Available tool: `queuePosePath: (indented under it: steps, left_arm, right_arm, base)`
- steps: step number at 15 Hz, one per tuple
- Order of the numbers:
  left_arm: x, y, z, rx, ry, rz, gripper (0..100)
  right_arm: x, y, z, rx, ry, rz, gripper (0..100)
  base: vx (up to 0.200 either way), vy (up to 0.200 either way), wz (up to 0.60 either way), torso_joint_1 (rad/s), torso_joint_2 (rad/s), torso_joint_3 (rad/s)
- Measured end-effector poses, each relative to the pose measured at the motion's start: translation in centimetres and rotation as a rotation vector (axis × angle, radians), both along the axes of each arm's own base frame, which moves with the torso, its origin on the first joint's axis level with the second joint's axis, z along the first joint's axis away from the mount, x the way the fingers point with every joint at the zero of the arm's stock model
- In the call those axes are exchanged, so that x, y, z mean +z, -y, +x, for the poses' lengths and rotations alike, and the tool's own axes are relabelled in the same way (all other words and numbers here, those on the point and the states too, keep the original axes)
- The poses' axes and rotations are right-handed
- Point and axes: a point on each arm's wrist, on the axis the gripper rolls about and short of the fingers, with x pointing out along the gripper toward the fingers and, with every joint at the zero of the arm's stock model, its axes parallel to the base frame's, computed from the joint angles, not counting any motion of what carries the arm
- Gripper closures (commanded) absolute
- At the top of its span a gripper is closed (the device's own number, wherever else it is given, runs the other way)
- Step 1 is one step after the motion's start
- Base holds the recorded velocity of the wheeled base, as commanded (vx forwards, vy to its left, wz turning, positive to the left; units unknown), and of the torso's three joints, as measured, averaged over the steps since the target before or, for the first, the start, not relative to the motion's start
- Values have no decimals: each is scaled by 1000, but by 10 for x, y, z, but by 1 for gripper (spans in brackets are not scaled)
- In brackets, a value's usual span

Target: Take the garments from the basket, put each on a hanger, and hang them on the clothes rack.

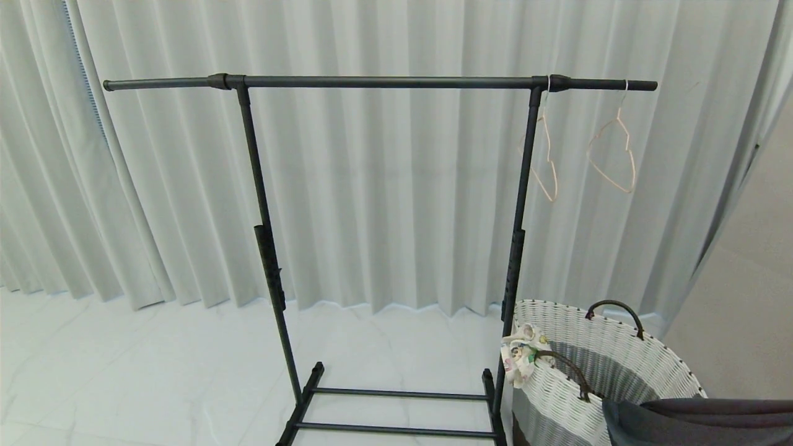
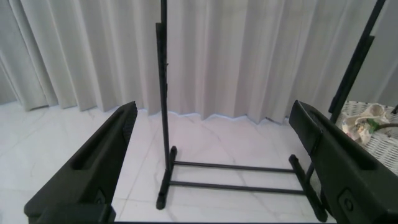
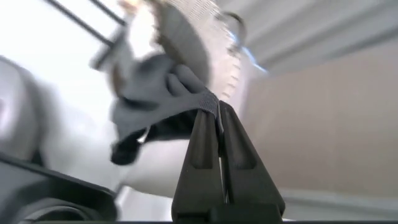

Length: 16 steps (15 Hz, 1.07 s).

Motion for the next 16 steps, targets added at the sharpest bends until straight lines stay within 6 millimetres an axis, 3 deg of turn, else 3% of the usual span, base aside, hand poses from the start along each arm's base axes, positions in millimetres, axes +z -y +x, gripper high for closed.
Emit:
queuePosePath:
  steps: [4,9,14,16]
  left_arm:
    - [0,0,0,-1,0,0,0]
    - [0,0,0,-4,3,39,0]
    - [1,0,0,-19,13,99,0]
    - [14,1,-3,-62,65,97,0]
  right_arm:
    - [8,-31,30,162,-51,204,100]
    - [20,-104,80,285,-94,417,100]
    - [29,-179,100,392,-162,522,100]
    - [28,-197,103,420,-178,518,100]
  base:
    - [0,0,0,0,0,0]
    - [0,0,0,0,0,0]
    - [0,0,0,0,0,0]
    - [0,0,0,0,0,0]
